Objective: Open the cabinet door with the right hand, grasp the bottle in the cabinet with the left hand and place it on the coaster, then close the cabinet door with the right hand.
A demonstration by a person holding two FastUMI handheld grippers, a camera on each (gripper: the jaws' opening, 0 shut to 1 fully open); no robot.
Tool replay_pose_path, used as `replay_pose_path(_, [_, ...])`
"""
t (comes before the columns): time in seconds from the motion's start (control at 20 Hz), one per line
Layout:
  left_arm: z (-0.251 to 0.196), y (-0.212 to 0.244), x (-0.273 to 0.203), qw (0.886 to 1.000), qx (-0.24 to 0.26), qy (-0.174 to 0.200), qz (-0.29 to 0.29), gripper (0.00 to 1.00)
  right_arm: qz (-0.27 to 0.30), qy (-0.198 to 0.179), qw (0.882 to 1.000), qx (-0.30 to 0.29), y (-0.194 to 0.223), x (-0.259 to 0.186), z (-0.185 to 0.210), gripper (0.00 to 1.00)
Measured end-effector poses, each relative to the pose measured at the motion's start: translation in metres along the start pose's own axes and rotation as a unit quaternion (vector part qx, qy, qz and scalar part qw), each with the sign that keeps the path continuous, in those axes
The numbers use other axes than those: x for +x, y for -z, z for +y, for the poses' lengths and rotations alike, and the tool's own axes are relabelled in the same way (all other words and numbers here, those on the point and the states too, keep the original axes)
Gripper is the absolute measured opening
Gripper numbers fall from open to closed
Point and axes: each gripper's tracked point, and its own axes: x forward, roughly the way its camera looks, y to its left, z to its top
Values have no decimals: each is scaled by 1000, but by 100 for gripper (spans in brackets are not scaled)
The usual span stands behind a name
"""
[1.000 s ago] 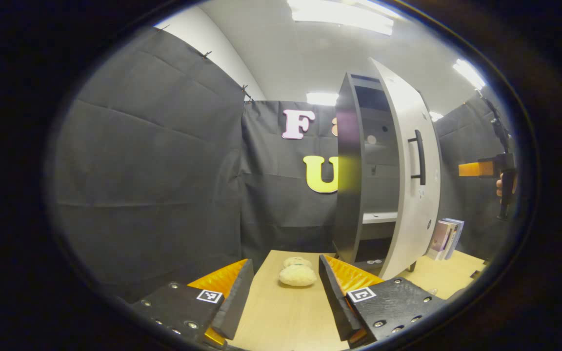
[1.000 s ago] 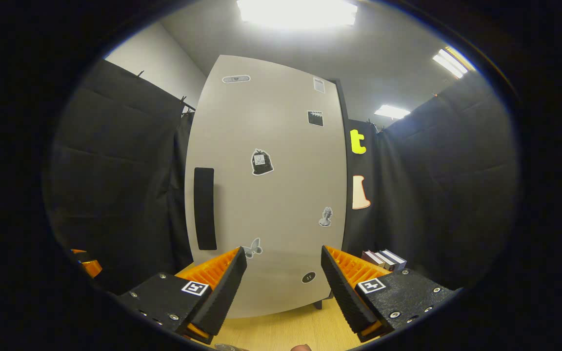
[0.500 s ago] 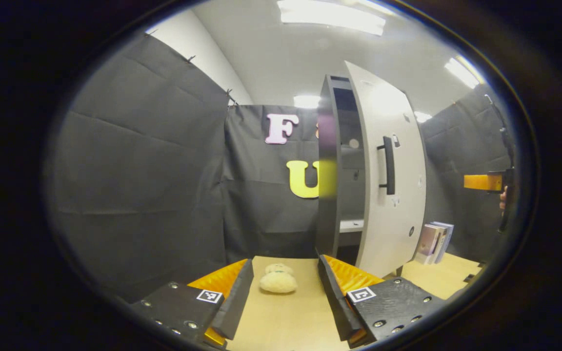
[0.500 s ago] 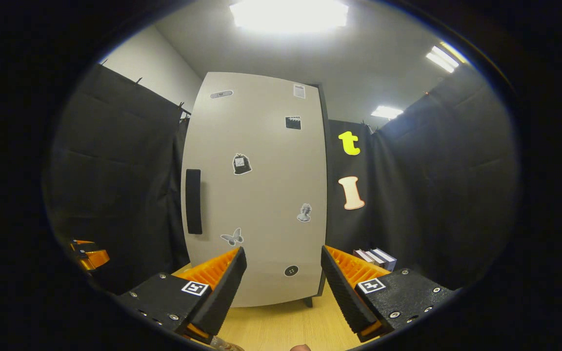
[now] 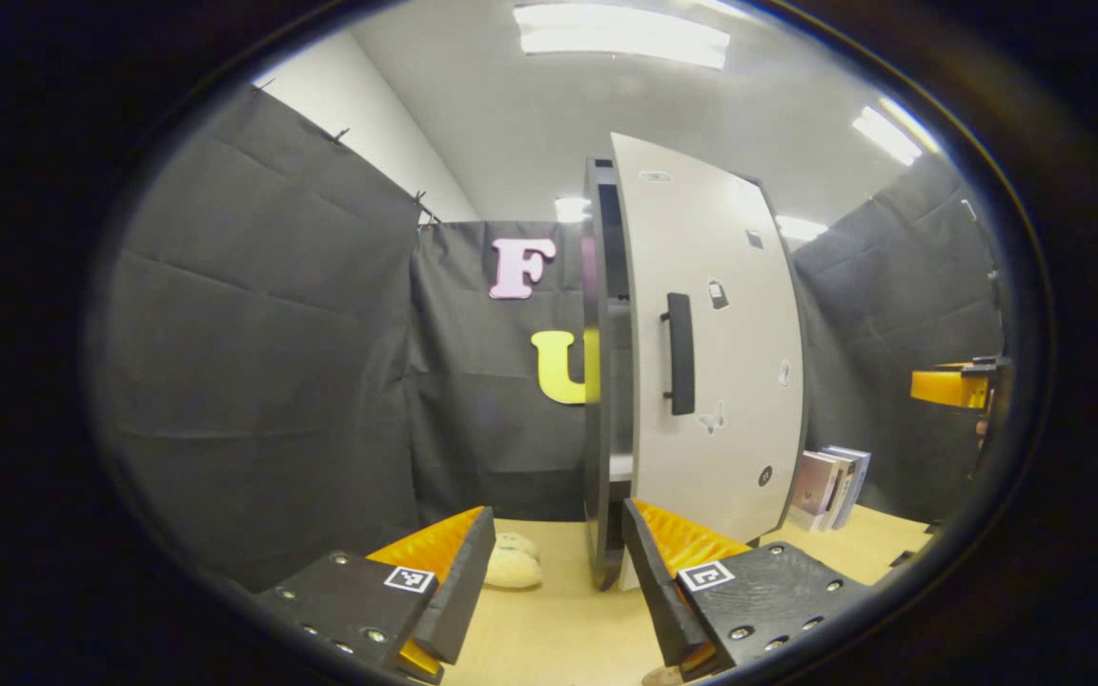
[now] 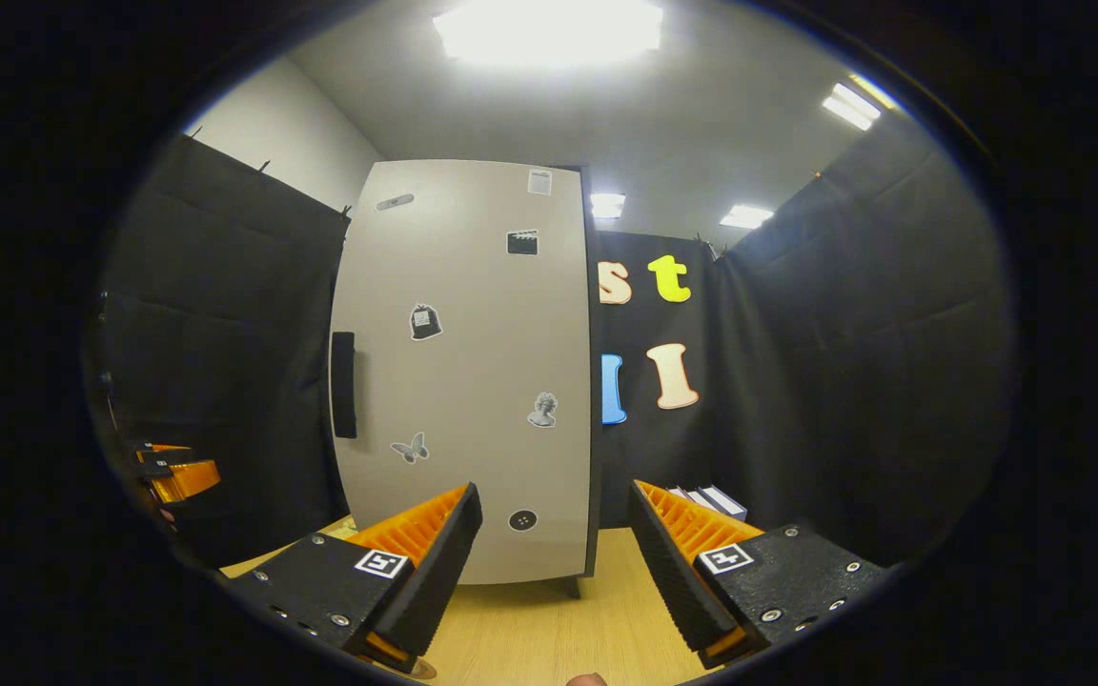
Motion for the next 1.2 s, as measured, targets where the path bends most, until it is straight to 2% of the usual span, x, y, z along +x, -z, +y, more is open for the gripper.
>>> replay_pose_path(0.05, [-6,-4,1,1000,2,0,-1,71,2,1,1000,1,2,0,-6,95])
replay_pose_path(0.1, [-12,-6,2,1000,3,-2,-3,77,3,2,1000,2,4,-1,-13,95])
replay_pose_path(0.5, [-47,-19,5,1000,12,-10,-6,77,5,15,1000,11,16,-10,-54,95])
replay_pose_path(1.2, [-41,-23,-5,1000,10,-24,-14,77,-5,24,1000,1,10,-20,-56,95])
